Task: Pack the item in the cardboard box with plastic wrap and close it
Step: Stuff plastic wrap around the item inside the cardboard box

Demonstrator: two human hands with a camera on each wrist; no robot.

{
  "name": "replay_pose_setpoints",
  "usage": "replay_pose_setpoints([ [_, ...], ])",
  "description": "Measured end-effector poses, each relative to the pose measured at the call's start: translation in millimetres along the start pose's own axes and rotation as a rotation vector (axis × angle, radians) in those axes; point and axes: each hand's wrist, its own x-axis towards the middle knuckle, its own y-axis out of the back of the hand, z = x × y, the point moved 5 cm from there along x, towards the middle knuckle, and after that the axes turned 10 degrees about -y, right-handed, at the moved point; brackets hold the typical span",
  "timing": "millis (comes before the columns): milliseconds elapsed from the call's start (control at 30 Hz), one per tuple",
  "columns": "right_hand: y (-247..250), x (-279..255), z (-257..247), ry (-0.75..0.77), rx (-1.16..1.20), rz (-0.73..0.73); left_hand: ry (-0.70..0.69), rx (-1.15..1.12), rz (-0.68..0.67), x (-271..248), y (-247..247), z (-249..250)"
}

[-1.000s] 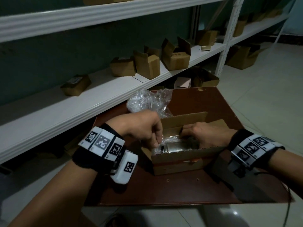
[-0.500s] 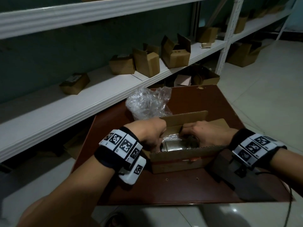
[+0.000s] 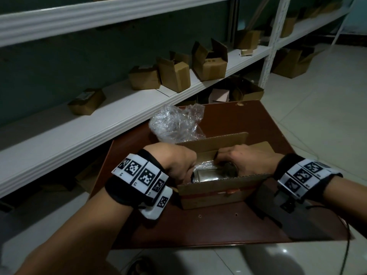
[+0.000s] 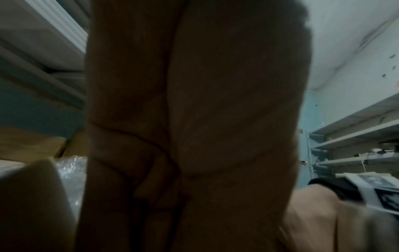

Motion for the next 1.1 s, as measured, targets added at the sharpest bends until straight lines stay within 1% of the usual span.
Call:
replay_pose_setpoints([
  [100,-2.2,1.3,2.6,0.008,0.004,0.02,0.008,-0.004,-0.041,2.0,-3.6,0.0],
  [200,-2.8,1.0,2.1,0.003,0.006,0.009,0.02,-0.018,-0.099,5.2,-8.2,-2.4],
  [267,-1.6,-0.4,1.2,-0.003,0.004,0.002,0.025,0.043,-0.146,11.0,-13.7,2.1],
  [333,-1.0,-1.2,0.6,-0.009,-0.004,-0.005,0.028,0.119,-0.161,16.1,-16.6,7.4],
  [433,-0.5,-1.4,0.8,-0.025,-0.016,-0.016,0.018,0.126,-0.169,18.9,-15.2,10.0],
  [500,-0.7,-0.5,1.0,-0.028,-0.023,-0.014,0.0,0.138,-0.105,19.8,-12.9,6.6],
  [567,-0.2,-0.1,1.5,-0.026,-0.028,-0.013,-0.027,0.153,0.034,18.9,-8.8,1.2],
  [633,0.9,0.1,3.7,-0.026,-0.028,-0.013,-0.048,0.078,0.139,17.6,-6.1,-6.2],
  [767,1.7,1.3,7.1,-0.029,-0.021,-0.02,-0.079,-0.133,0.261,15.0,0.6,-17.2],
  [867,2.7,2.9,5.7,-0.033,-0.04,-0.026,-0.089,-0.113,0.39,14.7,10.4,-17.3],
  [967,5.7,1.8,4.1,-0.039,-0.038,-0.033,-0.086,-0.097,0.435,15.4,11.7,-16.0],
  [1100,10.6,-6.1,-2.8,-0.047,-0.046,-0.036,-0.096,-0.036,0.395,13.3,8.0,-7.6],
])
